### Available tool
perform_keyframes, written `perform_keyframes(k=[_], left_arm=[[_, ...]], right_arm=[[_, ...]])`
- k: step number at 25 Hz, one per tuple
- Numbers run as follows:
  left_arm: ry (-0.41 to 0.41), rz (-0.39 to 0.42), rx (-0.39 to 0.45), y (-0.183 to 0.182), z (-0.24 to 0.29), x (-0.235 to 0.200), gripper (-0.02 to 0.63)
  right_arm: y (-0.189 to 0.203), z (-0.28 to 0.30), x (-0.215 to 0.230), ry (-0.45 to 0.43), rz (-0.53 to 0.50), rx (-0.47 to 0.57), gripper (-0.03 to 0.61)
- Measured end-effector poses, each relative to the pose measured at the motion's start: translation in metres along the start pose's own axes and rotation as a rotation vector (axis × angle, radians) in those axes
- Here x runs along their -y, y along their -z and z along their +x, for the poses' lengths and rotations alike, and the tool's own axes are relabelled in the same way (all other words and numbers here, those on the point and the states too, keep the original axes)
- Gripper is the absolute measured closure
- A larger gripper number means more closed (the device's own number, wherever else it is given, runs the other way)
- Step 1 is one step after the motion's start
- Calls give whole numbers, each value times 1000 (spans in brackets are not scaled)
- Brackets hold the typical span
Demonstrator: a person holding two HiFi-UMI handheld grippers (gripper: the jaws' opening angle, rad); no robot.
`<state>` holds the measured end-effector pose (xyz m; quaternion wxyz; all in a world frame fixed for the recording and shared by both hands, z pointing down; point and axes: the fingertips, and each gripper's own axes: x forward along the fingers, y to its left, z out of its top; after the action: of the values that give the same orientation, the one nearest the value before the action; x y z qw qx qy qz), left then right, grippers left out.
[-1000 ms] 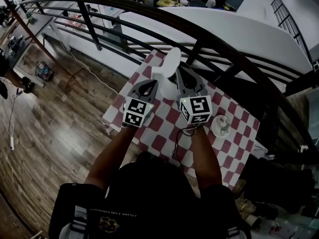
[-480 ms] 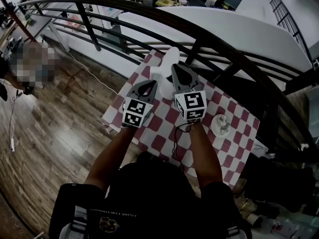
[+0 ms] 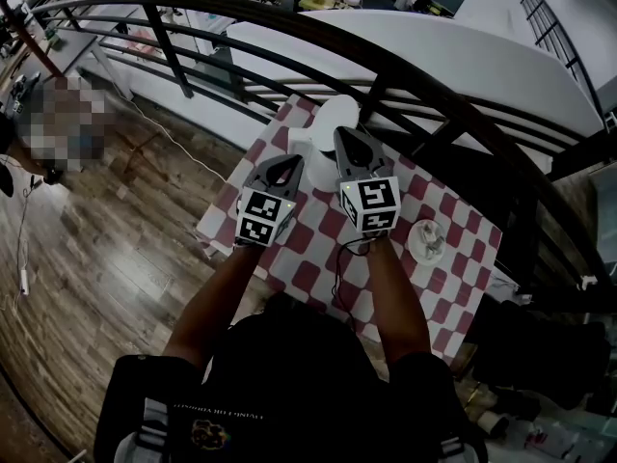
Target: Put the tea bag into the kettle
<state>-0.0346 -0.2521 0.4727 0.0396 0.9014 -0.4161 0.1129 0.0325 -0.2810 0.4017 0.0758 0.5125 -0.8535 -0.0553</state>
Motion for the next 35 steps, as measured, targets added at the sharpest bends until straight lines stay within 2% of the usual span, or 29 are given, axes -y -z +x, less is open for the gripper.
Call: perform_keyframes(k=[8,14,30,35], left_arm=[[0,-7,-11,5,0,-2,611],[13,-12,-19,9,3,3,611],[6,-11,-23,13,2,2,610],[9,-8,-23,20,2,3,611]], right_arm=[[31,-10,20,63,114,-34,569],[85,-22,39,138,219,-124,568],[110,-21,39,142,251,-149,568],[111,-23,39,153,224,-151,568]])
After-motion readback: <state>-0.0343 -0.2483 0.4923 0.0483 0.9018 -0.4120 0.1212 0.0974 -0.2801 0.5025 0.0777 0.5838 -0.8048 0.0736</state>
